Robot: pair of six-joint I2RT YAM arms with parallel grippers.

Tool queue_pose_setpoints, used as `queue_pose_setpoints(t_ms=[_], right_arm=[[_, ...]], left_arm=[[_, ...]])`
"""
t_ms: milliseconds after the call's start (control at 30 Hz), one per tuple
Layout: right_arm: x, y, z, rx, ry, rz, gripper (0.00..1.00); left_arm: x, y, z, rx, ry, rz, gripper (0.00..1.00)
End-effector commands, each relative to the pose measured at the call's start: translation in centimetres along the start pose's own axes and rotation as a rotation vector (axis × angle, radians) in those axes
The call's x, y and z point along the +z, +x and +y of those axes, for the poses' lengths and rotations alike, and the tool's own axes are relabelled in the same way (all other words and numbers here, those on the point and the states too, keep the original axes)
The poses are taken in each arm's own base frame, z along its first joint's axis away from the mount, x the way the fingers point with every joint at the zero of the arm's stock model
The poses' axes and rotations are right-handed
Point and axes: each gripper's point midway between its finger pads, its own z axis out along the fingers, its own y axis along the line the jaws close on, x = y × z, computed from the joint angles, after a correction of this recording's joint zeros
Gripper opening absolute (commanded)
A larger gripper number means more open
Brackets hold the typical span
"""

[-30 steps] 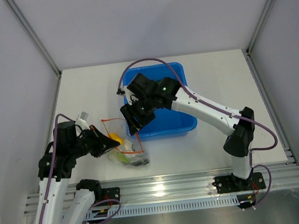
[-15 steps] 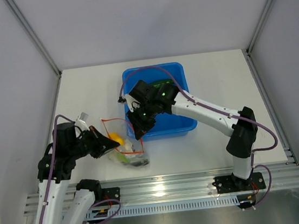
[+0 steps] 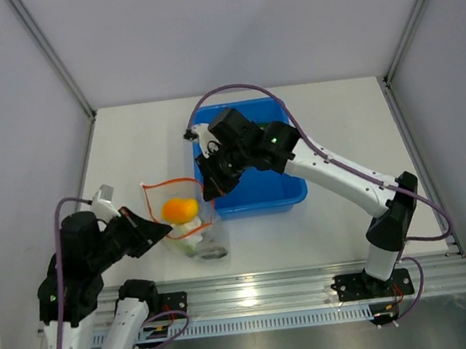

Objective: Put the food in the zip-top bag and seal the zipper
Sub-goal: Adjust the zipper food storage bag at the center of the board, then pick up the fake fruit from the bin.

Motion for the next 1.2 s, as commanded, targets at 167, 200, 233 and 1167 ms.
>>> queue_pose_setpoints(t_ms=[167,200,233,1167], right_arm=[[3.8,2.5,-1.9,0.052,-0.002,0.092,0.00],[3.6,2.1,-2.0,0.043,0.003,0.082,0.00],[3.5,1.6,-2.0,0.036,0.006,0.072,0.00],[-6.9,-10.9,-11.7,0.306,0.241,-0.498,0.99]], left_arm=[[3.3,2.3,4.1,-0.107,-0.117,0.123,0.01],[2.2,1.0,2.5,-0.071,-0.084,0.065,0.01],[2.1,0.5,2.5,-0.061,-0.100,0.049,0.01],[3.1,2.4,3.5,-0.093,-0.071,0.111,0.01]])
